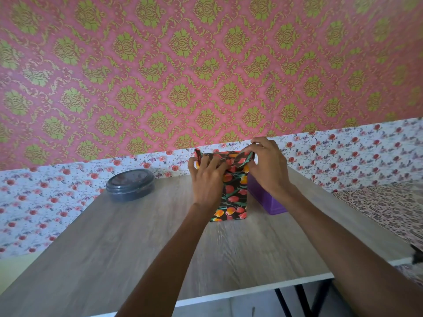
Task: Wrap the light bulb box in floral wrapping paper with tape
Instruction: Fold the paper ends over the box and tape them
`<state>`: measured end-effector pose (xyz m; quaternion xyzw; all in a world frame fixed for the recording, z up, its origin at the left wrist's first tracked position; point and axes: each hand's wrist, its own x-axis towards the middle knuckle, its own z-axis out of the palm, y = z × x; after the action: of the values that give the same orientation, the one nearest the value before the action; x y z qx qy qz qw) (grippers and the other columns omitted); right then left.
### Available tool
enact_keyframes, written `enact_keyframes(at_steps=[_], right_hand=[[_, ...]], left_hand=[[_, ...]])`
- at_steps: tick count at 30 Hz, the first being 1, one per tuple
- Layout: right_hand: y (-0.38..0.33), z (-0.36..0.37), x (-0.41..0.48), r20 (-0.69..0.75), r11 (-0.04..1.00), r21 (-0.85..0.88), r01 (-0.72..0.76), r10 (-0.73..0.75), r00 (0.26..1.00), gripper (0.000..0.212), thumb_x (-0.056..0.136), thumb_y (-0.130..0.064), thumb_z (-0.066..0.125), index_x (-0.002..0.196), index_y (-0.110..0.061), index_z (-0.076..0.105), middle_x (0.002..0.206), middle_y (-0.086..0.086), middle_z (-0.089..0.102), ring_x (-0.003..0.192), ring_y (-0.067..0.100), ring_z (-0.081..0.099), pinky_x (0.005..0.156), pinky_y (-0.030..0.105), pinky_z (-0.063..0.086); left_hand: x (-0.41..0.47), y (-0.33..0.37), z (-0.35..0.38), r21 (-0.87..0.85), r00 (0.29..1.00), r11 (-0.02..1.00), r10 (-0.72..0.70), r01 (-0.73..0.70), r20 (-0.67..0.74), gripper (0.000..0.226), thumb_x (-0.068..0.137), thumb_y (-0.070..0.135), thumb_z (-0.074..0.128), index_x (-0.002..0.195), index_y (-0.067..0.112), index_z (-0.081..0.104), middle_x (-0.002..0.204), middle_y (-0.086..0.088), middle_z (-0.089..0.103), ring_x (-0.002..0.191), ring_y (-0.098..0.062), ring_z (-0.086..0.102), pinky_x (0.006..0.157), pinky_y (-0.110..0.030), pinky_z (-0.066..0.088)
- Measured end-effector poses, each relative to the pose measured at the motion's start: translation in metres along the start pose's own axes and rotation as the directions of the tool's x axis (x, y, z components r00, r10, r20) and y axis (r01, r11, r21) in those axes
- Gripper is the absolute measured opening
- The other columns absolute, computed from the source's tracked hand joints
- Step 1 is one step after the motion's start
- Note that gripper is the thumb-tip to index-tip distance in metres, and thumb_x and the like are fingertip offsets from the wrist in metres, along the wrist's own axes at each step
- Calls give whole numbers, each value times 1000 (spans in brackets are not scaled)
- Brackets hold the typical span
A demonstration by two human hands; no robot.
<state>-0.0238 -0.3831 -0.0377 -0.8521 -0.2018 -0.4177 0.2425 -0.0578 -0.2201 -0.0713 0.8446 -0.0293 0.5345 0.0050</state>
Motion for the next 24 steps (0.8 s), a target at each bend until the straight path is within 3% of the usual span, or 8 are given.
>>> enact_keyframes(at_steps=[4,6,10,16,19,24], right_hand=[[12,-9,13,124,998,27,61,-64,990,39,77,8,73,110,-12,71,118,4,58,109,23,55,84,36,54],[18,-13,22,163,996,45,71,-78,984,39,77,12,69,106,-13,73,111,4,60,100,23,58,77,39,55],[14,-14,27,57,993,24,116,-117,991,22,80,0,70,88,-20,77,99,-1,67,95,23,58,67,32,52],[15,-11,23,-73,989,-20,146,-147,986,24,64,12,75,76,-10,76,78,3,71,81,27,59,55,30,50],[18,-8,16,-114,972,-69,223,-230,967,26,63,14,73,79,-7,75,80,4,69,83,30,60,57,31,50],[34,0,15,-114,889,-324,323,-376,919,25,75,12,60,86,-9,68,83,5,60,87,29,54,67,38,47]], left_hand=[[1,0,2,-6,1000,1000,-8,8,-4,37,64,-2,80,91,23,76,95,2,69,95,-26,61,99,-51,24],[1,0,2,-17,1000,1000,-16,16,-2,41,61,-4,80,91,23,76,95,2,68,94,-26,60,99,-52,24],[1,0,3,-22,1000,1000,-18,18,1,41,62,-3,81,93,24,77,97,3,69,96,-26,60,99,-52,25],[0,2,5,-31,998,998,-59,59,29,30,71,6,81,94,26,76,100,4,69,100,-26,60,94,-54,38],[1,3,5,-42,995,995,-94,94,22,29,73,4,79,94,24,76,99,3,70,98,-27,61,94,-51,32],[2,2,6,-25,992,992,-120,121,27,30,75,2,77,95,24,75,96,3,69,93,-25,60,90,-46,26]])
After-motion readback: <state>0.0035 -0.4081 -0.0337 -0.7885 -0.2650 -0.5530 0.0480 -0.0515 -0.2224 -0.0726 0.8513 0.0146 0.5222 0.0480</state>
